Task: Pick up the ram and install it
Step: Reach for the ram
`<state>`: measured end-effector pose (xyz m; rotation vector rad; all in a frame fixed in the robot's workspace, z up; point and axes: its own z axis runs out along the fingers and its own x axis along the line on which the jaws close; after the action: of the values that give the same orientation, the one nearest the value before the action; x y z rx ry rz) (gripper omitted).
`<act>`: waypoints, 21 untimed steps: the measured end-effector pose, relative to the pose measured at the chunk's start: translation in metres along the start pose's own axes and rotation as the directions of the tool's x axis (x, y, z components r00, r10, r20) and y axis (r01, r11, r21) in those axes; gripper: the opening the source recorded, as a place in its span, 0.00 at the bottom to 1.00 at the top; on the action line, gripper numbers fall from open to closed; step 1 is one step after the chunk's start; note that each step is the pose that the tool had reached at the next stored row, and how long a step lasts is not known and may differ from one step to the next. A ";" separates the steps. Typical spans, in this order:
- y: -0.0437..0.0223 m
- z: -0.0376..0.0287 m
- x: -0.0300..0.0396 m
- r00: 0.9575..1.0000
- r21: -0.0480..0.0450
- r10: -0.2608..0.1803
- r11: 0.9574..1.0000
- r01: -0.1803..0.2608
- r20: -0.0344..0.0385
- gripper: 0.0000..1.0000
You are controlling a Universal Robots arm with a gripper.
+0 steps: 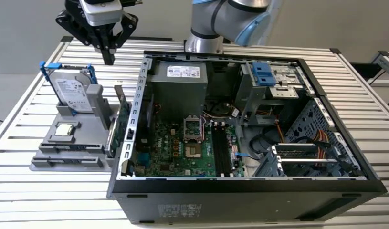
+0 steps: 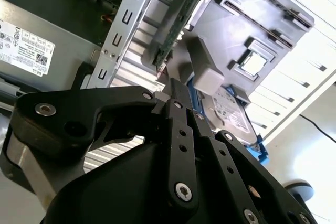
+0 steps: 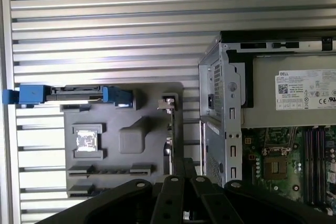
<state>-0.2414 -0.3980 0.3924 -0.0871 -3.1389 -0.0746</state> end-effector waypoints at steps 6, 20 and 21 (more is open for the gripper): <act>-0.0003 0.0000 0.0044 1.000 0.000 0.000 1.000 0.000 -0.001 0.00; -0.0011 0.0000 0.0192 1.000 0.000 0.000 1.000 0.000 -0.001 0.00; -0.0011 0.0000 0.0199 1.000 0.000 0.000 1.000 0.000 -0.001 0.00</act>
<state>-0.2612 -0.3980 0.3924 -0.0871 -3.1383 -0.0746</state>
